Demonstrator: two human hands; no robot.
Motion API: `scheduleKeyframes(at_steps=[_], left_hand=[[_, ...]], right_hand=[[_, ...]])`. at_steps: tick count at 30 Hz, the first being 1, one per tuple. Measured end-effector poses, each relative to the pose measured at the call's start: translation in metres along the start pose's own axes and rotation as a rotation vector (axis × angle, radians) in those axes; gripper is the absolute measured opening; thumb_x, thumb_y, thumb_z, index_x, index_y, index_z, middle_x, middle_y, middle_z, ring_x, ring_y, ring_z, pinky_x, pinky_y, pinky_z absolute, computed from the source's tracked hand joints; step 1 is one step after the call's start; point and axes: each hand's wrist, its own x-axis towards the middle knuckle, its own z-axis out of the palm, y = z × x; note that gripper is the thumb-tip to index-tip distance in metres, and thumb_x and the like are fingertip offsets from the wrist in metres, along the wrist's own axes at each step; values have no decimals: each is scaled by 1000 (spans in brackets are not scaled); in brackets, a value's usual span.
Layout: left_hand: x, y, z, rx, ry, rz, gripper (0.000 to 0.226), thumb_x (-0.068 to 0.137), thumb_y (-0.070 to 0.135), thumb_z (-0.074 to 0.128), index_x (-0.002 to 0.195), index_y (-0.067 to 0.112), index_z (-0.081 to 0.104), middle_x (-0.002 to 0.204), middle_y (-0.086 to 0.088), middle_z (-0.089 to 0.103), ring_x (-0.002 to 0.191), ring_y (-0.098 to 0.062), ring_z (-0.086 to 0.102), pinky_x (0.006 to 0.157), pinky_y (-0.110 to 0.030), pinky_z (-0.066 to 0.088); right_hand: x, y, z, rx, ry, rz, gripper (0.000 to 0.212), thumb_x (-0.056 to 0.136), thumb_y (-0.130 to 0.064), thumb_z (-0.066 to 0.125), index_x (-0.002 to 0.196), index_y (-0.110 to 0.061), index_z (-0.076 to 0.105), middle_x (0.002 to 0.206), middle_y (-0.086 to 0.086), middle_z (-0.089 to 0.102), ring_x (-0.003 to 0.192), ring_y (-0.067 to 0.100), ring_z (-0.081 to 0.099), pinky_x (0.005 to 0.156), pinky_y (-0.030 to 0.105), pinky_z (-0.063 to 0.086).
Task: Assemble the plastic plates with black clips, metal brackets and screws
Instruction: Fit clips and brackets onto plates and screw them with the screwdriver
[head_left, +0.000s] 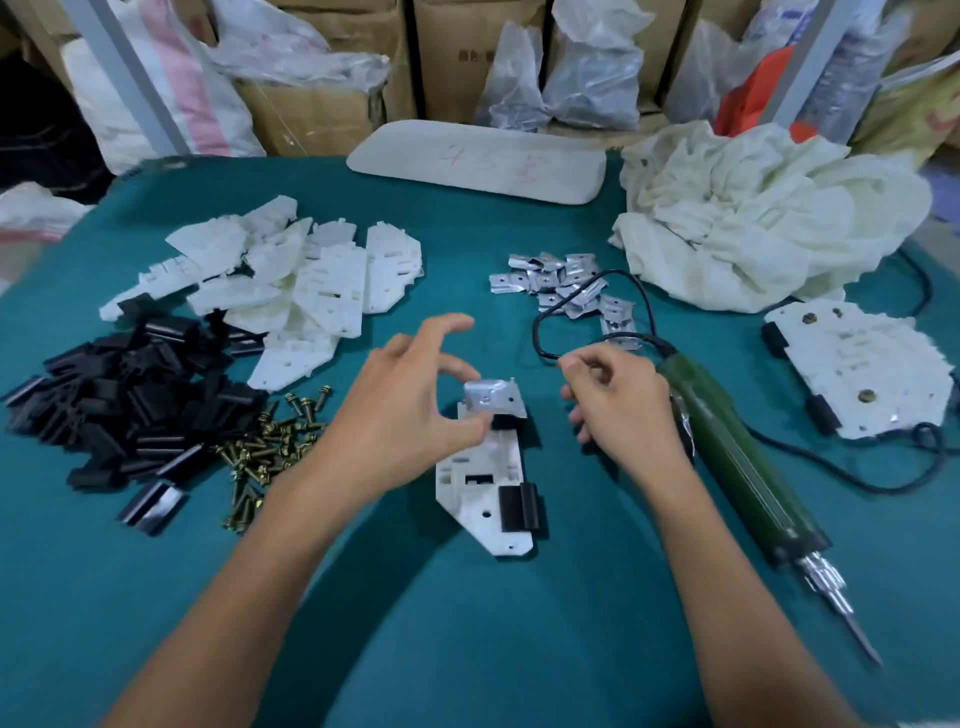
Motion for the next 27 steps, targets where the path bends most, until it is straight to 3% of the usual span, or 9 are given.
scheduleKeyframes(at_steps=[3,8,13,17,22,25,27], left_hand=[[-1,-16,-18,-15,-45,-47,78,74,47,79,133,55,29,106,37,63,127,-10,45,104,-36,33],[5,-23,-10,15,-81,-46,80,77,45,78,139,53,28,108,37,64,132,-9,39,102,-33,28],[7,-22,4,20,-68,-21,81,78,44,79,140,51,28,110,36,64,112,3,31,94,-26,22],[6,-24,9,21,-65,-18,80,78,46,79,139,55,28,111,37,63,112,1,32,94,-25,21],[-1,-26,11,-8,3,5,72,79,48,79,135,55,34,107,39,63,114,-1,45,95,-6,22],[-2,-26,12,-30,11,10,70,79,44,79,136,51,38,111,33,66,113,-5,55,95,-19,31],[-2,-26,13,-42,15,2,71,78,45,80,136,50,39,111,32,67,106,-2,56,91,-17,33]], right_hand=[[-3,-1,4,-58,-128,76,18,96,-27,59,82,-27,70,63,-3,71,38,13,57,36,22,44],[-9,-6,13,51,-227,170,24,98,-14,55,86,-22,74,66,0,71,45,18,61,44,25,51],[-9,-7,16,121,-246,212,29,94,-4,52,85,-19,76,69,2,68,51,17,59,49,29,55],[-8,-6,15,192,-287,225,19,93,-6,61,89,-15,77,72,4,71,59,17,64,58,28,57],[-8,-6,16,332,-336,252,9,93,-2,69,97,-9,72,88,18,74,68,20,73,68,25,60],[-11,-8,15,369,-338,231,10,92,-1,71,96,-10,71,92,22,73,71,21,74,71,25,61],[-12,-10,15,373,-345,191,11,93,-1,70,96,-11,70,87,17,72,70,20,73,70,23,60]])
